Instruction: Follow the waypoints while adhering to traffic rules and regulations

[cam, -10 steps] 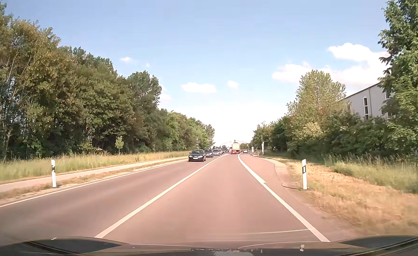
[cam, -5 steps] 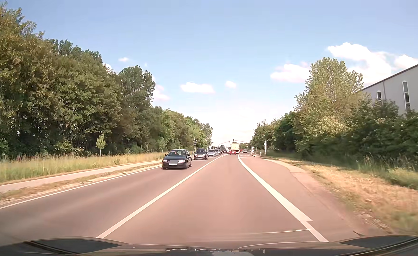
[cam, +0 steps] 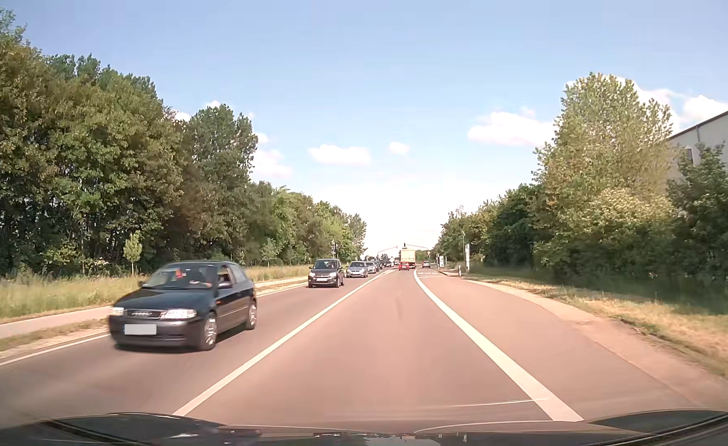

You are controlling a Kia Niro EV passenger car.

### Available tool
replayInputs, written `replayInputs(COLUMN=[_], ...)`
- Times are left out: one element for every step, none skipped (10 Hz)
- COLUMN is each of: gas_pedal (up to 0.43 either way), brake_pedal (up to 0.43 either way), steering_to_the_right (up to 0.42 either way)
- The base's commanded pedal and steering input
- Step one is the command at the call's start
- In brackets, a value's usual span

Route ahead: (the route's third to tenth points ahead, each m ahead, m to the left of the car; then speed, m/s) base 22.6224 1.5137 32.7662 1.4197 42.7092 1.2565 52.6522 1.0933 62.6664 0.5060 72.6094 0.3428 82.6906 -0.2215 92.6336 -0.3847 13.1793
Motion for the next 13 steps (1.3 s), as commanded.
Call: replayInputs(gas_pedal=[0.028,0.028,0.028,0.028,0.028,0.028,0.028,0.0,0.0,0.0,0.0,0.0,0.0], brake_pedal=[0.012,0.012,0.012,0.012,0.012,0.012,0.012,0.012,0.012,0.012,0.012,0.012,0.018], steering_to_the_right=[0.003,0.003,0.002,0.001,0.001,-0.001,-0.005,-0.008,-0.007,-0.004,-0.001,0.0,0.001])
